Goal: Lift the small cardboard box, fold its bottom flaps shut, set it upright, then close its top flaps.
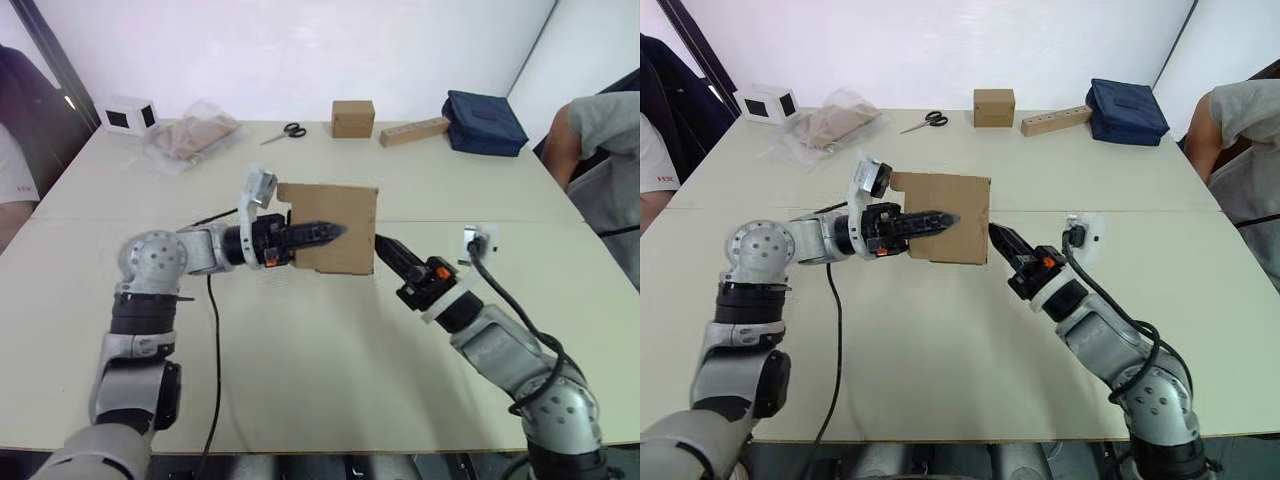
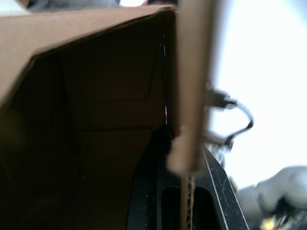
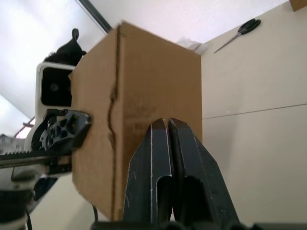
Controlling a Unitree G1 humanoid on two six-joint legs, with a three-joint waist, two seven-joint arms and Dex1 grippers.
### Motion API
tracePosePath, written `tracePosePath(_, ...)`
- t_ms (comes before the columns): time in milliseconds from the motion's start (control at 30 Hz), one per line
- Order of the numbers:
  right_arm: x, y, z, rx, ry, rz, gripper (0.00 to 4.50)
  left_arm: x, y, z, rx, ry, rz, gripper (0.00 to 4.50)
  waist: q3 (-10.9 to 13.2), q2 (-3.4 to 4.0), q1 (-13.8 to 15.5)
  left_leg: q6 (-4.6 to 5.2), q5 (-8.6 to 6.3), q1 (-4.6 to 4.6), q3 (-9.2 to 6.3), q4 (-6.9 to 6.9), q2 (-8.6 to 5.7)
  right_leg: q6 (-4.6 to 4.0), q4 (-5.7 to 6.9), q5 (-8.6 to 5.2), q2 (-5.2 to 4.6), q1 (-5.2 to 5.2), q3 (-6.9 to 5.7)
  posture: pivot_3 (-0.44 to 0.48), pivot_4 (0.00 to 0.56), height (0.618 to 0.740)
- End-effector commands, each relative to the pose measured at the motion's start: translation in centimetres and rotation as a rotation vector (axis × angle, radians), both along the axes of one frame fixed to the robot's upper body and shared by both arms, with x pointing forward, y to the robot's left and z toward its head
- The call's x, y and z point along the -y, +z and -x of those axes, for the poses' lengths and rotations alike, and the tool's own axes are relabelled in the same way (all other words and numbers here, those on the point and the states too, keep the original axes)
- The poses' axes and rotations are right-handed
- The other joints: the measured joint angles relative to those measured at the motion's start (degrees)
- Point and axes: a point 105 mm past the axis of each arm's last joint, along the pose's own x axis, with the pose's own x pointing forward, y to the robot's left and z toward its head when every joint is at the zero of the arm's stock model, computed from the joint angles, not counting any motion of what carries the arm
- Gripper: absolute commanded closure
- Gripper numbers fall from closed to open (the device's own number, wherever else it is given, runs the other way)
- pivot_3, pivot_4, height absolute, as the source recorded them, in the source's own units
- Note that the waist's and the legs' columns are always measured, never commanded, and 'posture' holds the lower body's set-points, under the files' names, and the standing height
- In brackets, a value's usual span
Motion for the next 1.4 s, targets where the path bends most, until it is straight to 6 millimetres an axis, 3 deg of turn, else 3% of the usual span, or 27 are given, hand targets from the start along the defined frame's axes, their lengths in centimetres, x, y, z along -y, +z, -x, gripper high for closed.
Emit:
tracePosePath(33,2.1,0.8,1.6,0.066,-0.011,0.163,4.45,0.2,1.0,-0.1,0.199,-0.062,-0.134,4.50,0.0,0.00,0.1,0.00,0.00,-0.02,-0.01,0.00,-0.03,-0.01,-0.04,-0.01,-0.01,0.01,-0.02,0.000,0.150,0.740)
tracePosePath(200,4.3,0.5,3.1,0.055,-0.037,0.269,4.45,1.2,-0.6,-3.1,0.464,-0.075,-0.519,4.50,0.0,0.02,0.8,0.02,-0.01,-0.05,-0.06,0.00,-0.09,-0.01,-0.22,-0.01,0.04,0.08,-0.04,0.000,0.150,0.740)
tracePosePath(333,4.1,-0.3,3.5,0.041,-0.033,0.300,4.45,2.3,-0.3,-3.2,0.575,-0.194,-0.643,4.50,0.0,0.02,0.8,0.09,-0.04,-0.06,-0.03,0.00,-0.03,-0.01,-0.28,0.00,0.13,0.06,0.02,0.000,0.150,0.740)
tracePosePath(467,3.1,-0.6,3.5,0.055,-0.015,0.287,4.45,2.9,-0.5,-1.4,0.746,-0.453,-0.780,4.50,0.0,0.02,0.8,0.14,-0.07,-0.11,-0.03,-0.01,0.03,0.00,-0.37,-0.01,0.19,0.05,0.04,0.000,0.150,0.740)
tracePosePath(600,2.9,-0.6,3.1,0.073,-0.026,0.282,4.45,2.6,-1.7,-1.3,0.766,-0.535,-0.913,4.50,0.0,0.03,1.0,0.18,-0.09,-0.13,-0.01,0.00,0.01,0.00,-0.41,-0.01,0.18,0.05,0.04,0.000,0.150,0.740)
tracePosePath(733,2.2,-1.0,2.3,0.096,-0.016,0.272,4.45,1.9,-4.9,-1.8,0.948,-0.699,-1.104,4.50,0.0,0.04,1.1,0.19,-0.10,-0.12,-0.01,0.01,0.00,0.01,-0.41,-0.01,0.16,0.06,0.05,0.000,0.150,0.740)
tracePosePath(867,1.6,-1.1,1.6,0.120,-0.015,0.252,4.45,3.1,-6.2,-3.2,1.013,-0.666,-1.155,4.50,0.0,0.03,1.4,0.19,-0.09,-0.13,-0.03,0.05,-0.02,0.02,-0.38,0.00,0.16,0.07,0.04,0.000,0.150,0.740)
tracePosePath(967,1.2,-1.3,1.6,0.122,-0.011,0.252,4.45,3.7,-6.3,-3.1,0.977,-0.636,-1.159,4.50,0.0,0.05,1.4,0.20,-0.09,-0.15,-0.04,0.09,-0.05,0.03,-0.39,0.01,0.13,0.09,0.03,0.000,0.150,0.740)
tracePosePath(1067,1.2,-1.4,1.7,0.121,-0.012,0.249,4.50,3.9,-5.7,-2.5,0.929,-0.633,-1.153,3.77,0.0,0.05,1.3,0.20,-0.10,-0.14,-0.01,0.11,-0.06,0.12,-0.38,0.06,0.12,0.10,0.06,0.000,0.150,0.740)
tracePosePath(1233,1.5,-1.6,1.9,0.111,-0.017,0.247,4.50,5.0,-3.6,-1.7,0.887,-0.591,-1.105,1.75,0.0,0.05,1.2,0.21,-0.09,-0.11,-0.04,0.14,-0.03,0.15,-0.22,0.05,0.16,0.08,0.06,0.000,0.150,0.740)
tracePosePath(1400,1.6,-1.8,1.5,0.111,-0.021,0.264,4.50,5.9,-1.2,-1.7,0.855,-0.508,-1.057,0.04,0.0,0.05,1.2,0.21,-0.09,-0.10,-0.05,0.25,-0.03,0.21,-0.07,0.05,0.16,0.06,0.06,0.000,0.150,0.740)
